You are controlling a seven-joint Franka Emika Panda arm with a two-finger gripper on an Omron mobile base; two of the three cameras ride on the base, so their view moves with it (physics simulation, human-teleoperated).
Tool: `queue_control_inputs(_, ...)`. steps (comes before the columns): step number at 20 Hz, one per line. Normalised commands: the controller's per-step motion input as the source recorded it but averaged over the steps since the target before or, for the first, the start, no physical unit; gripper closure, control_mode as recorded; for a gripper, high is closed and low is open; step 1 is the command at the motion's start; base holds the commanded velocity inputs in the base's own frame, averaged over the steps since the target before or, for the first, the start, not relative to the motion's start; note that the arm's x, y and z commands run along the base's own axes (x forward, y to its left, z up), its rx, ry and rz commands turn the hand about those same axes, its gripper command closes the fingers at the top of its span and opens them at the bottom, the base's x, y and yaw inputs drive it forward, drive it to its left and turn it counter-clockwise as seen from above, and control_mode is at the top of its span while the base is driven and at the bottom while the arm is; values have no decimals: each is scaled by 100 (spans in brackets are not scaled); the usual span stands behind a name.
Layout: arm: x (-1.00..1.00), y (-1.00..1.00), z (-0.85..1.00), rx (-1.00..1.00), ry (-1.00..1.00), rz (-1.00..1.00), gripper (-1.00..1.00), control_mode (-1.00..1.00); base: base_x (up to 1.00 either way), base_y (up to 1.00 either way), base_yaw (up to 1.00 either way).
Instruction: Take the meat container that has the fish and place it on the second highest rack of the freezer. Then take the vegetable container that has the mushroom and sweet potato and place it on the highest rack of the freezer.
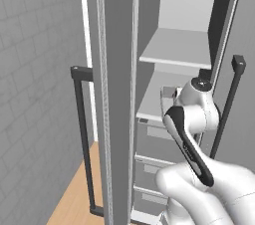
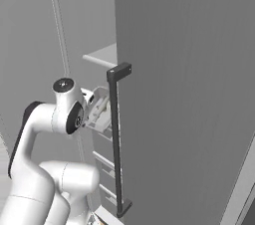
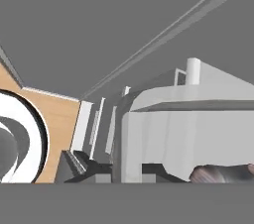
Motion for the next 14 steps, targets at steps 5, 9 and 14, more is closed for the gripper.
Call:
queue_control_inputs(5,88,0,-72,0,0,-8,100,-100,0,0,0)
queue_control_inputs(9,90,-1,-33,0,0,-10,100,-100,0,0,0)
queue_control_inputs(14,79,-10,-5,0,5,-4,100,-100,0,0,0)
